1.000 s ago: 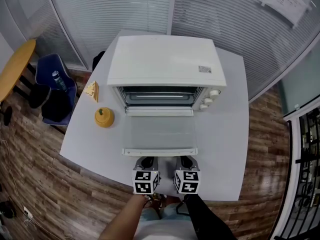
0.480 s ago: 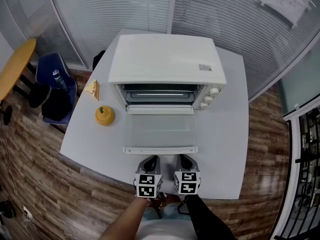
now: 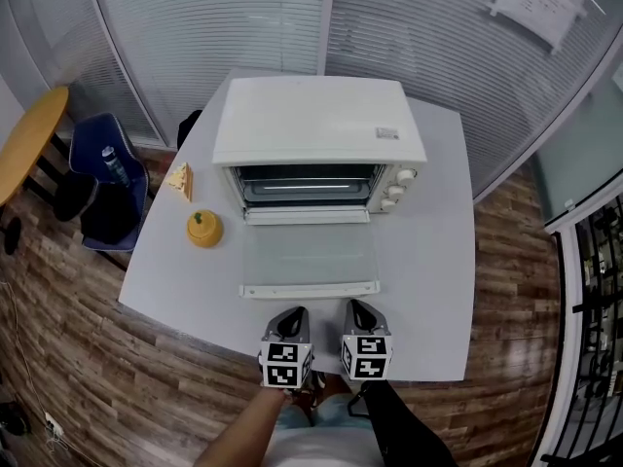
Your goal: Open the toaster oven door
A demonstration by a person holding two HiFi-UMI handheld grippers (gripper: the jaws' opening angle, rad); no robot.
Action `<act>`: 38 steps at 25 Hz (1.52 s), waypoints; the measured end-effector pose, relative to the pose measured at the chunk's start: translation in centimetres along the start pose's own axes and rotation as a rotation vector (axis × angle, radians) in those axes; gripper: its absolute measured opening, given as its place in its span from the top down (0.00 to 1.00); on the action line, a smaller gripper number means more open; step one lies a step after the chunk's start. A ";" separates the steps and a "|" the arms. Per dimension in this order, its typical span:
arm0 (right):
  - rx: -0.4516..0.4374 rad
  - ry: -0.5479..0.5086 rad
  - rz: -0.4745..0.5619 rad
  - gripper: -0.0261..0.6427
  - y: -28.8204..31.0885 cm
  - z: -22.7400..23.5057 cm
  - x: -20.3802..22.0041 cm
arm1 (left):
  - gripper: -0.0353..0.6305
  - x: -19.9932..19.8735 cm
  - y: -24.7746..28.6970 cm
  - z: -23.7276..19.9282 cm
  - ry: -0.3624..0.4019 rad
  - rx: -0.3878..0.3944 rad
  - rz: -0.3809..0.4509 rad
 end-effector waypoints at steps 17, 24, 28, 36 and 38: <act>-0.073 -0.167 0.318 0.96 -9.6 -2.4 -10.1 | 0.86 -12.0 -8.0 1.1 0.175 -0.061 0.286; -0.179 -0.205 0.412 0.96 -15.7 -2.0 -13.8 | 0.86 -15.7 -13.4 4.3 0.213 -0.143 0.371; -0.237 -0.221 0.440 0.96 -19.5 -1.3 -14.4 | 0.86 -16.3 -16.5 7.0 0.241 -0.177 0.391; -0.320 -0.251 0.477 0.96 -25.7 0.6 -14.1 | 0.86 -16.6 -21.8 12.1 0.251 -0.233 0.458; -0.336 -0.257 0.487 0.96 -27.0 1.0 -13.7 | 0.86 -16.6 -23.1 13.2 0.247 -0.247 0.473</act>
Point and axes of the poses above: the fingertips, and each gripper's own axes: y forward along the fingers, z to its right, x out of its underside, the point moved 8 cm from there along -y, backward along the fingers, and after that the axes turned 11 degrees about y, right-handed, at the moved point
